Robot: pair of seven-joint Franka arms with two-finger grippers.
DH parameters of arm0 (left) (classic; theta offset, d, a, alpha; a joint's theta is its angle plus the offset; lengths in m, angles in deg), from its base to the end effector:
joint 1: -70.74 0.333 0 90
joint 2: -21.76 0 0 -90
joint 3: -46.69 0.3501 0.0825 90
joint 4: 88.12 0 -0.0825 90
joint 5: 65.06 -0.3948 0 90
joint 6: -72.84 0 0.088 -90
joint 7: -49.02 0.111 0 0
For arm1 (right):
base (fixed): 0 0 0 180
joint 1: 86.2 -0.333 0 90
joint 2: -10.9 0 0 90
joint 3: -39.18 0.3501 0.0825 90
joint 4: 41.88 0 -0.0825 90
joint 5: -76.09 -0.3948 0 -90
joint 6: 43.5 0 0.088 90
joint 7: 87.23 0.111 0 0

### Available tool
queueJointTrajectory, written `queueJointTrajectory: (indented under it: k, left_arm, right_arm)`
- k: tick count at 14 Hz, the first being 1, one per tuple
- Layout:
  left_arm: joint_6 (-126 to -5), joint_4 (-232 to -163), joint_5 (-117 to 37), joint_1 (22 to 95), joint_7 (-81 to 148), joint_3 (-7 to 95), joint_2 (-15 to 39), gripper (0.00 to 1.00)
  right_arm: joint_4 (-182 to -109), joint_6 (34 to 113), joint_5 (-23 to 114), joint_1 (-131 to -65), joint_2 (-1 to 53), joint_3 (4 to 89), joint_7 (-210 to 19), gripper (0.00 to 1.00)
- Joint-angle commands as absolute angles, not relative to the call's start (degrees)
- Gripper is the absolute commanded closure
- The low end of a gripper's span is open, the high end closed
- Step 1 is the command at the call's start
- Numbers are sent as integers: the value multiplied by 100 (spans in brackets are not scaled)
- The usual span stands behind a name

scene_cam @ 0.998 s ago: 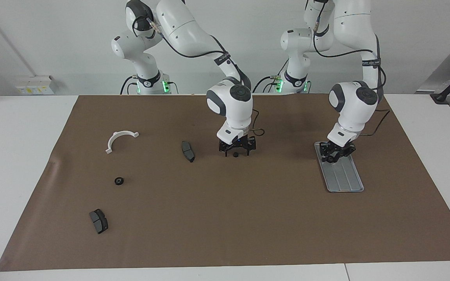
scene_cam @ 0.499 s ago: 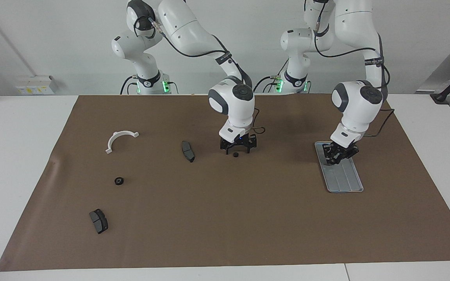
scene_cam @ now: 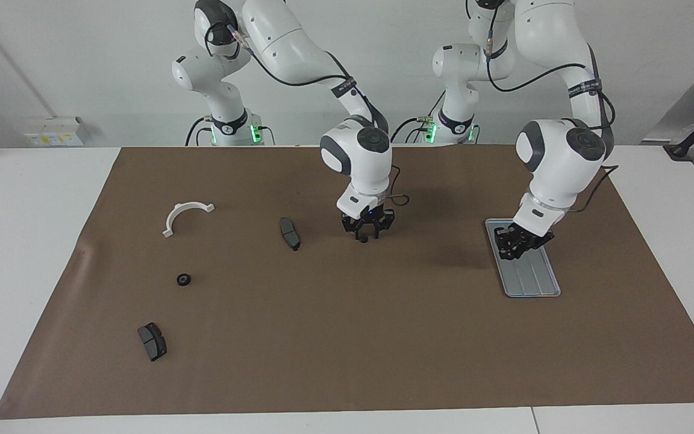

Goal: Place bearing gear from tray to pile

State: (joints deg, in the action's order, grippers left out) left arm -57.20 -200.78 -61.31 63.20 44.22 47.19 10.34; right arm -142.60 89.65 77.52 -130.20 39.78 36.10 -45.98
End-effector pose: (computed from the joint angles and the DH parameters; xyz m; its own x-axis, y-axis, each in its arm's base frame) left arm 0.6175 -0.0784 0.4057 0.9952 0.0031 0.0980 -0.0028 -0.9981 0.0609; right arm 0.5213 0.4564 0.3067 0.9969 0.0179 0.0763 0.0185 -0.9998 -0.0069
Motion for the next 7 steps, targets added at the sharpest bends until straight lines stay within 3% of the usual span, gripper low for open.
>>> queueJointTrajectory:
  k: [1, 2, 7]
  left_arm:
    - [-5628, -19904, -6075, 6047, 3919, 4774, 955, 86]
    - [-5628, -19904, -6075, 5959, 3787, 4783, 955, 86]
    - [-5689, -19904, -6075, 5581, 3093, 4783, 955, 86]
  right_arm:
    - [-14409, 9070, 7811, -12988, 3955, 3637, -4583, 89]
    - [-14409, 9079, 7811, -12979, 3955, 3637, -4583, 100]
    - [-14339, 9018, 7758, -12979, 3938, 3628, -4531, 100]
